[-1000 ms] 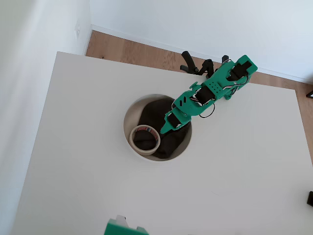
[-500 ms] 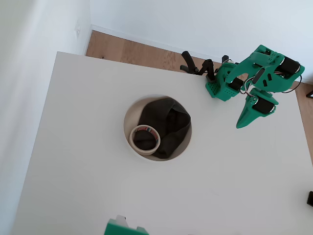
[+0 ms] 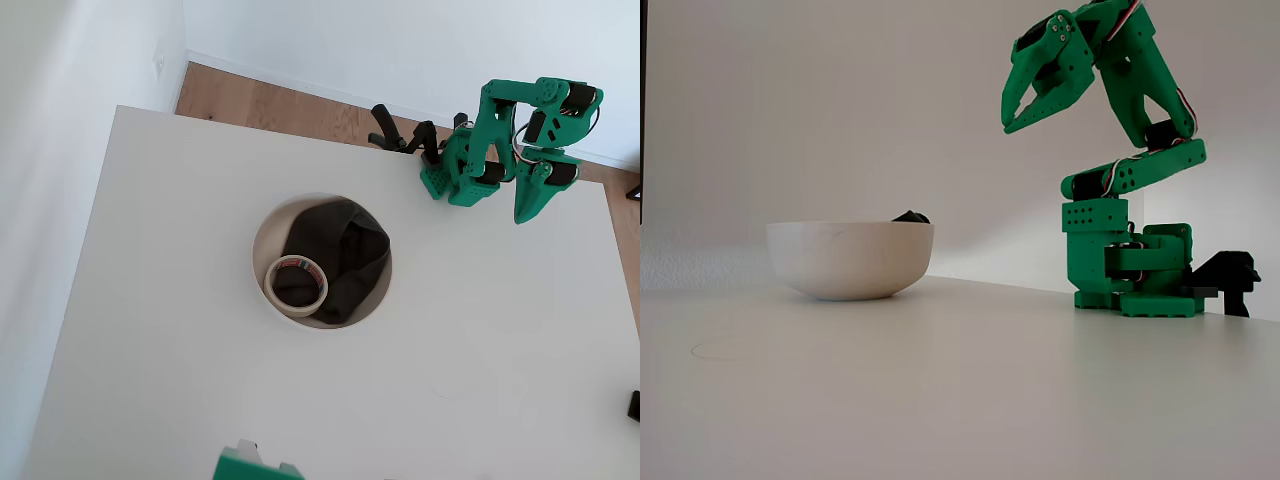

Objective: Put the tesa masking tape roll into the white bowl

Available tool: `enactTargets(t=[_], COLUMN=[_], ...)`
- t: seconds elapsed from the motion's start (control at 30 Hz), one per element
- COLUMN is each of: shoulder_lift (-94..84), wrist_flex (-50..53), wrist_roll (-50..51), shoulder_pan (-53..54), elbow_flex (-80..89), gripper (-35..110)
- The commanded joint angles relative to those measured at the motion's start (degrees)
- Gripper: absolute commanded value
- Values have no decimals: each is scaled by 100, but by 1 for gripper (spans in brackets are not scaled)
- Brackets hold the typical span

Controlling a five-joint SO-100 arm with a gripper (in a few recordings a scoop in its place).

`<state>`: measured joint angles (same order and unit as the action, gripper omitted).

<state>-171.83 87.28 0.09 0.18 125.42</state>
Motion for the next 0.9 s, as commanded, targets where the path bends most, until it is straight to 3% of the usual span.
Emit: enactTargets(t=[0.0,0.27,0.87], shoulder_lift=[-1020,-1635,-2232], wrist_flex=[-439,-949,-1151], wrist_roll=[-105,-246,-62], shoulder_pan=[308,694,694], elbow_flex=[1354,2637,3656], gripper=[-8,-8,-8])
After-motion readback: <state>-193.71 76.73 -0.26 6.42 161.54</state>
